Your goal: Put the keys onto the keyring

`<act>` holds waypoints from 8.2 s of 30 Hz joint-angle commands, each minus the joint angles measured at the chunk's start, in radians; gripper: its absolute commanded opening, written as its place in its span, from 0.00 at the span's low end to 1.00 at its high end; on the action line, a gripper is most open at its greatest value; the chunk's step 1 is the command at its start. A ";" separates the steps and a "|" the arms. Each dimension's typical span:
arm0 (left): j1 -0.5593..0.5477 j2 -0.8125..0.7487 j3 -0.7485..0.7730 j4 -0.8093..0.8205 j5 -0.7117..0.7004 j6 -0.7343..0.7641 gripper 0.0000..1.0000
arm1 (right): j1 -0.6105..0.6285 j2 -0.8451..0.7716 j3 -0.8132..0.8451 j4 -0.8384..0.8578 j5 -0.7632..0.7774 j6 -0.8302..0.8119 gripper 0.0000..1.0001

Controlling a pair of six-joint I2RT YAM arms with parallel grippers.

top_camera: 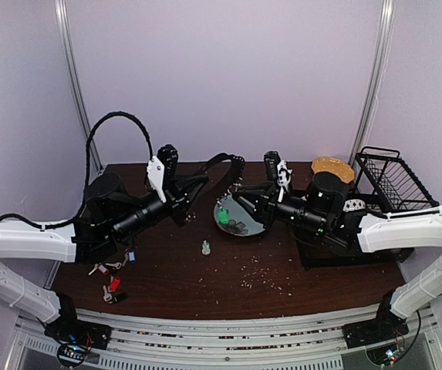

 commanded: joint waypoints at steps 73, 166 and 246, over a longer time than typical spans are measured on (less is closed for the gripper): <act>-0.004 -0.001 -0.017 0.206 -0.066 0.022 0.00 | 0.076 0.151 0.063 0.148 0.187 -0.119 0.41; 0.168 0.119 -0.047 0.174 0.604 -0.200 0.00 | 0.077 -0.180 0.200 -0.451 -0.116 -0.677 0.00; 0.073 -0.043 -0.055 0.082 0.576 0.441 0.00 | -0.024 -0.236 0.235 -0.698 -0.414 -0.482 0.34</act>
